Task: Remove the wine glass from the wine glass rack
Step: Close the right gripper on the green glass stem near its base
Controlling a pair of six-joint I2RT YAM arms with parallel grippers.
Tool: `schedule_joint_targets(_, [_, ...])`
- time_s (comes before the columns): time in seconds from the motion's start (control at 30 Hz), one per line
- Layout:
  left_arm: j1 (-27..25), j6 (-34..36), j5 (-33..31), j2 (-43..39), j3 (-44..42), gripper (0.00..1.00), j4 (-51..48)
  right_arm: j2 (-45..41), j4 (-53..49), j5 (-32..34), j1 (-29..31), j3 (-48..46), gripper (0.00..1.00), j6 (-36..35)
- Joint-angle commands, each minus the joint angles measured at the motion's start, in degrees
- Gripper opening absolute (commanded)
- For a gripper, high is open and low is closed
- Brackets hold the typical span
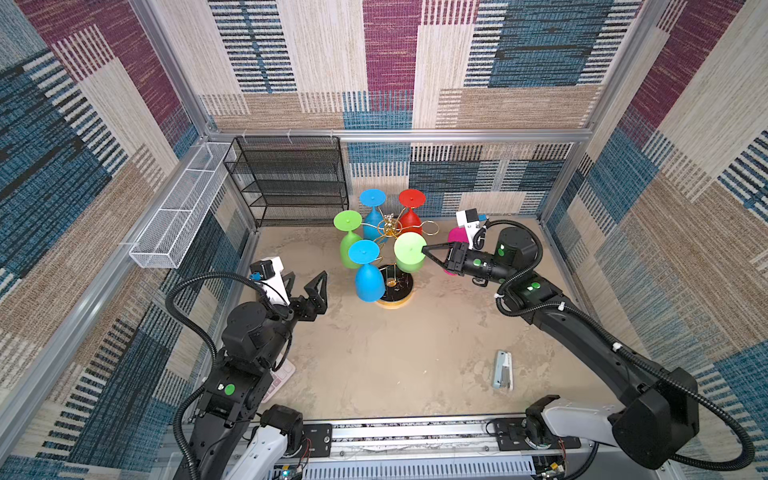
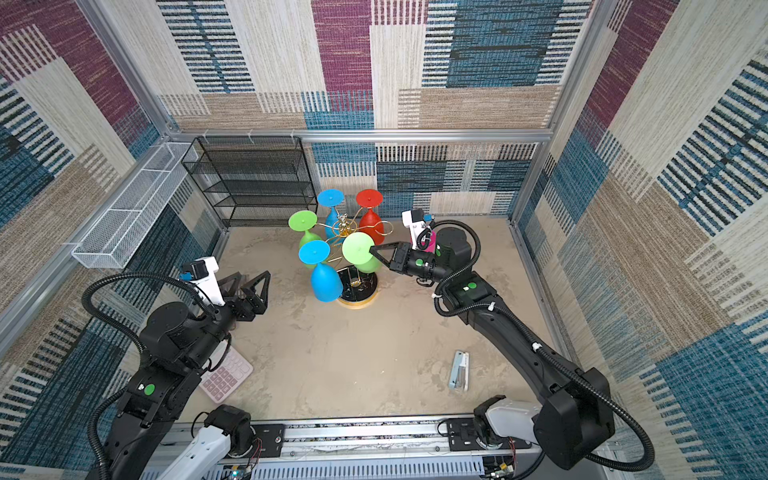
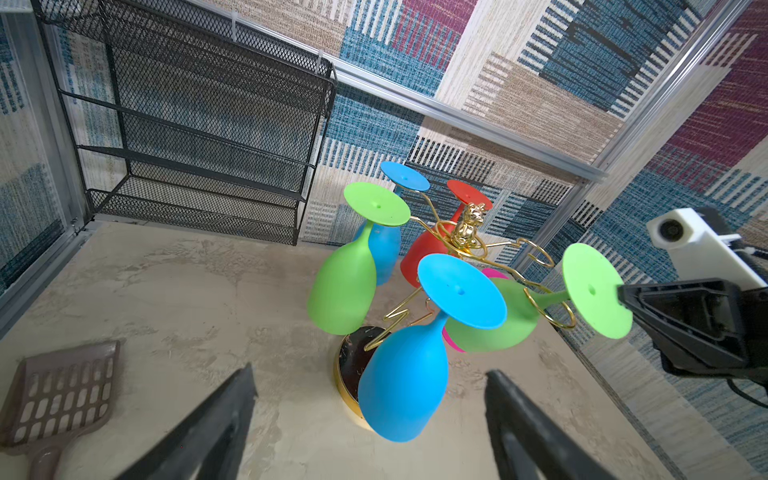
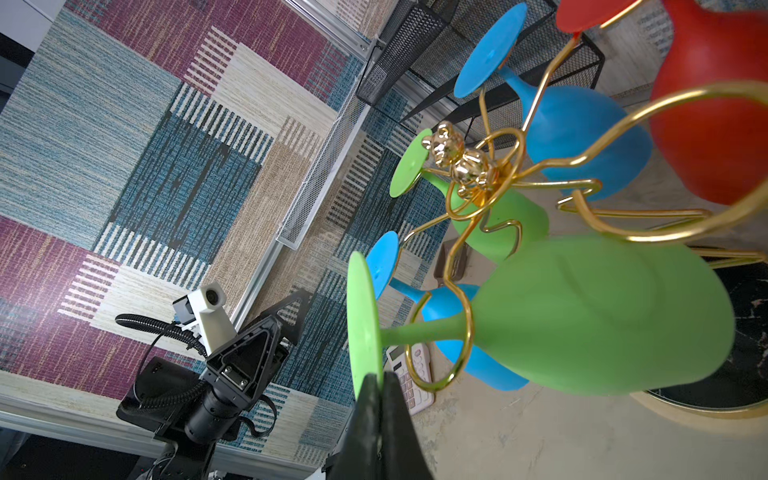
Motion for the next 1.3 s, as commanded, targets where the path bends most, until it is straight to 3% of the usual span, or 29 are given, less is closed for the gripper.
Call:
schedule_joint_targets(0.0, [0.09, 0.87, -0.54, -0.45, -0.12, 0.88, 0.61, 0.54, 2.68, -0.13, 0.16, 1.11, 0.00, 2.07])
schedule_joint_targets(1.27, [0.10, 1.09, 0.26, -0.90, 0.93, 0.88, 0.95, 7.00, 7.91, 5.12, 1.07, 4.46, 0.00, 5.18])
